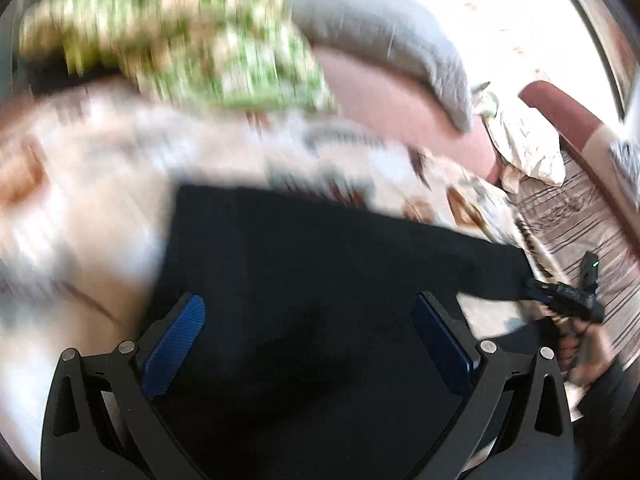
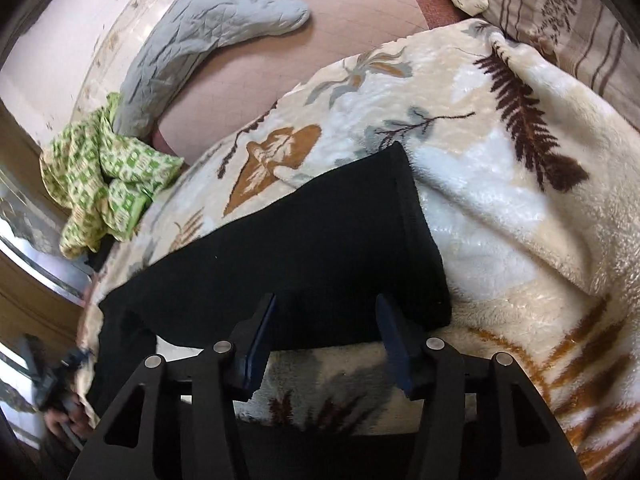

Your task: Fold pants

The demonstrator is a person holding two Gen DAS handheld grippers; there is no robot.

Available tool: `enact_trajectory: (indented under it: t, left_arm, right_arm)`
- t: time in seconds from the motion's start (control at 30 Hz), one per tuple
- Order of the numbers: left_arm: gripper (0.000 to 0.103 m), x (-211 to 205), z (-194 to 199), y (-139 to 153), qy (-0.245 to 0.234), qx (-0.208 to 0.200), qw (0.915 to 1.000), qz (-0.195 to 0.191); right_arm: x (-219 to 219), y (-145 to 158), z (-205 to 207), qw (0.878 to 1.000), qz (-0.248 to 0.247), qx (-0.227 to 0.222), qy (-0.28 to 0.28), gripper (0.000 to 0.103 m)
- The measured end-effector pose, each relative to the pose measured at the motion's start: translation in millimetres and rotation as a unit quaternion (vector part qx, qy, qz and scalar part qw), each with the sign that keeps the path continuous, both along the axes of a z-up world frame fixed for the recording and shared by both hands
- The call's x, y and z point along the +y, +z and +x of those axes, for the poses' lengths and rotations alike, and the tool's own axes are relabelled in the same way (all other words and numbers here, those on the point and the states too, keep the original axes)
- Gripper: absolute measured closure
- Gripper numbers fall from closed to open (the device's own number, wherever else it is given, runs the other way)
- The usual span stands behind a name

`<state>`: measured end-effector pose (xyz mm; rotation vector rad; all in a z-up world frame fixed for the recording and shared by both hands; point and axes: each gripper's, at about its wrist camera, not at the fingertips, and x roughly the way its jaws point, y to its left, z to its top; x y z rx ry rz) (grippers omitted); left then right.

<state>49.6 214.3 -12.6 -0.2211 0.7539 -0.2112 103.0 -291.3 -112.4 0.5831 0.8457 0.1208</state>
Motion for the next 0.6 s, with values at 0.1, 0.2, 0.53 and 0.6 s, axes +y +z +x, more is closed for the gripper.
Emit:
enact_trajectory:
  t: [0.1,0.2,0.53,0.6]
  left_arm:
    - [0.000,22,18,15,-0.014,-0.027,0.9978,0.059]
    - [0.000,37,52,14,-0.044,-0.036,0.9917,0.115]
    - [0.050,20,103,-24,-0.178,0.019,0.9661,0.186]
    - [0.050,23,106,-28,-0.168,0.021,0.9650,0.200]
  right_arm:
    - [10,3,2,0.999,-0.028,-0.003,0.015,0.040]
    - [19,4,3,0.998,-0.057,-0.004,0.027,0.034]
    - [29,4,4,0.996,-0.085,-0.007,0.040,0.026]
    - [31,4,4,0.995,-0.088,-0.008,0.043,0.025]
